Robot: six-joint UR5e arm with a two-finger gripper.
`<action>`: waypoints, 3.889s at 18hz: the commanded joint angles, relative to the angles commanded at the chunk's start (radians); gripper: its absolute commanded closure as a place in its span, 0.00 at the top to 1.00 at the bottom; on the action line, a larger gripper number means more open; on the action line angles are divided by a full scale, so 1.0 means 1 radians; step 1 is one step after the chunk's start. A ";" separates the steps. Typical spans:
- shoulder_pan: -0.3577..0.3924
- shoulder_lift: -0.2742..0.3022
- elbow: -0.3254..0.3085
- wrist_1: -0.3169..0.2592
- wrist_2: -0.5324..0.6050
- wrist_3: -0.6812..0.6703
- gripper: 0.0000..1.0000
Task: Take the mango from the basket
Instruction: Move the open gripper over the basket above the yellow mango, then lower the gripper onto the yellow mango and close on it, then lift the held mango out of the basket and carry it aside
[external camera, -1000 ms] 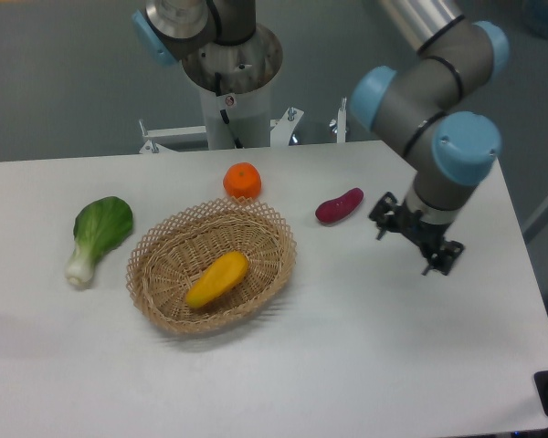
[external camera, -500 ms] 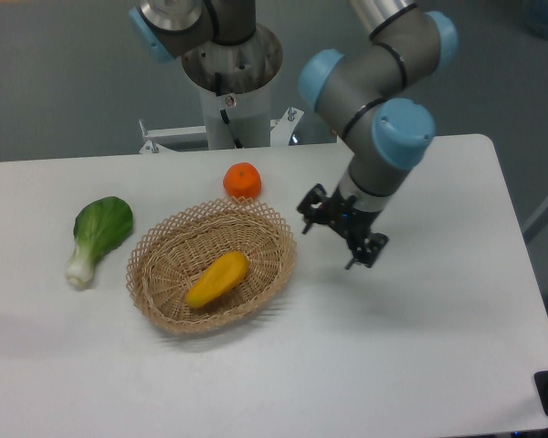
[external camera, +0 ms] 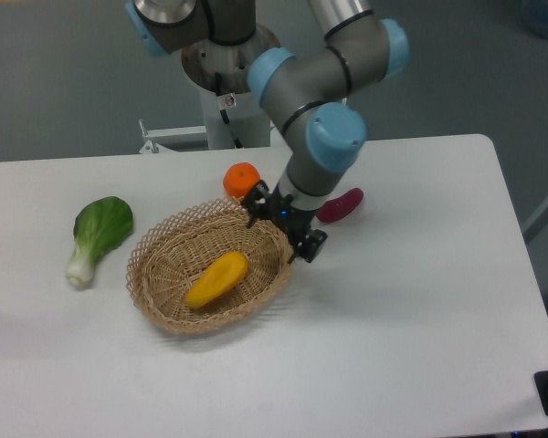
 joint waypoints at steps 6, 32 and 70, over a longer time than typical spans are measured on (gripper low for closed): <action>-0.023 -0.005 -0.042 0.051 0.000 -0.028 1.00; -0.078 -0.066 -0.037 0.102 0.075 -0.106 0.13; 0.274 -0.218 0.435 0.004 0.245 0.142 0.21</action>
